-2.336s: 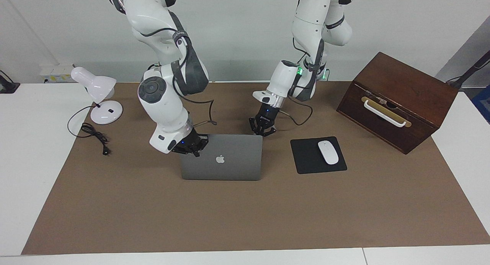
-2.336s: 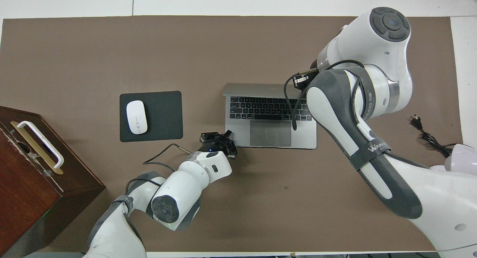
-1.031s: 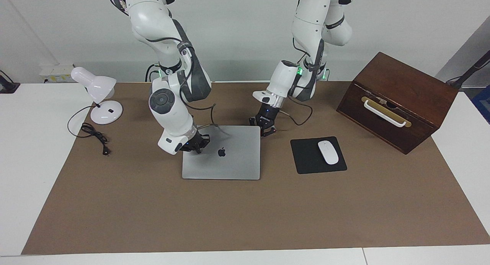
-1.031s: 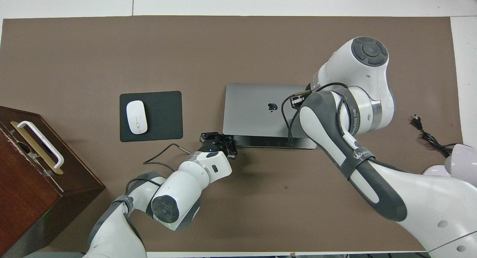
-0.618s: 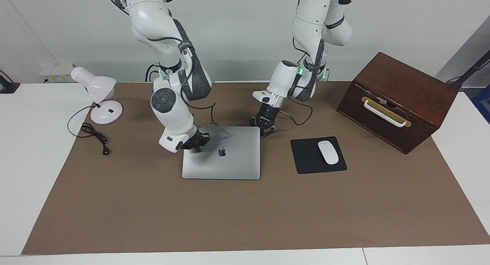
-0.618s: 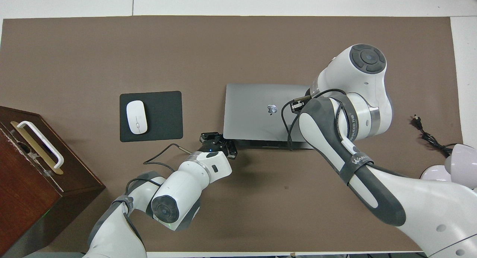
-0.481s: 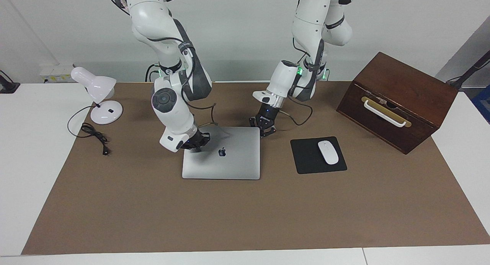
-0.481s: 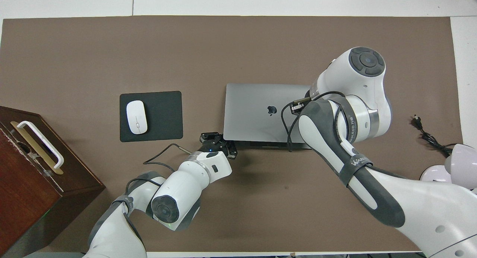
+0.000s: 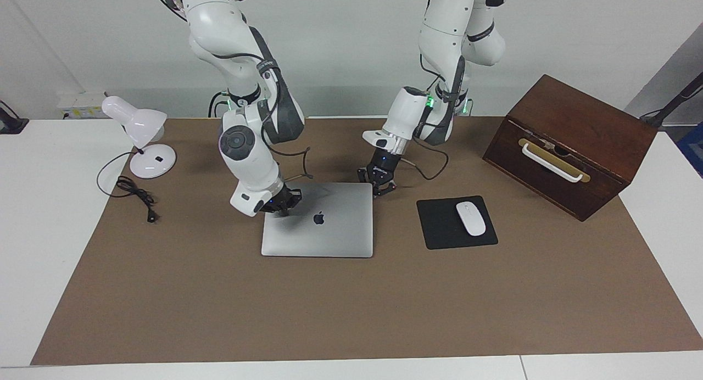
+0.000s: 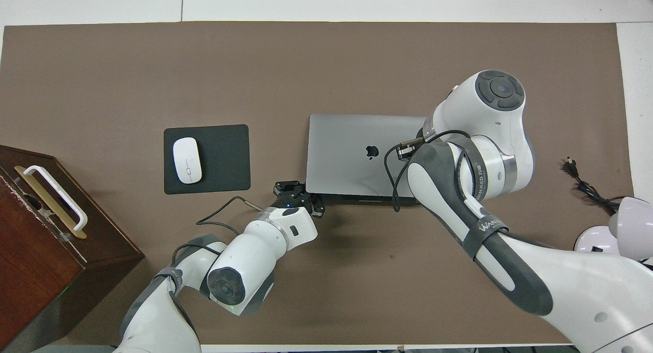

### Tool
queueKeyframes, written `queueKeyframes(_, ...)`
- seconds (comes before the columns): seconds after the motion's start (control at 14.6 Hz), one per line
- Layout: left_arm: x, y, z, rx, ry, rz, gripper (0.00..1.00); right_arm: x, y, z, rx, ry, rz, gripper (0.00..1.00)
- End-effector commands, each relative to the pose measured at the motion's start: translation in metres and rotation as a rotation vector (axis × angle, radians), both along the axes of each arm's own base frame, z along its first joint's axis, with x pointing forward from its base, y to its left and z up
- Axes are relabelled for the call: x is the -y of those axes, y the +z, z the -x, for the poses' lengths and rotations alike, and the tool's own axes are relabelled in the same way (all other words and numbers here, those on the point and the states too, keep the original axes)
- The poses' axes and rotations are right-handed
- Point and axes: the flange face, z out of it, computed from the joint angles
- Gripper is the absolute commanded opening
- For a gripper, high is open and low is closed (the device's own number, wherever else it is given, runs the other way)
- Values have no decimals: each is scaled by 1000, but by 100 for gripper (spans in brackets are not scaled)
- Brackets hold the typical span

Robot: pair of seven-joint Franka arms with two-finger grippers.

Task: Close laptop with both arms
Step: 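Press the closed lid flat with the right gripper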

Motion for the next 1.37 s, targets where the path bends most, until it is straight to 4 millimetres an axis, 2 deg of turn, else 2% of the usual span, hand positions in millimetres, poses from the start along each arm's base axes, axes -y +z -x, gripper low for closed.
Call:
queueKeyframes(0.0, 3, -15, -1, 1, -10, -16, 0, -4, -3, 11, 8, 0, -14, 0)
queueKeyframes(0.41, 2, -15, -2, 1, -8, -16, 0, -8, 3, 7, 11, 4, -16, 0)
queueKeyframes(0.82, 2, -16, -1, 0, -9, -18, 0, -3, 39, -5, -9, 3, -16, 0)
queueKeyframes(1.03, 2, -16, -1, 0, -8, -17, 0, 0, 64, -10, -16, 6, -16, 0)
queueKeyframes(1.31, 3, -12, -1, -2, 1, -6, 0, 14, 96, -9, -7, -11, -16, 0)
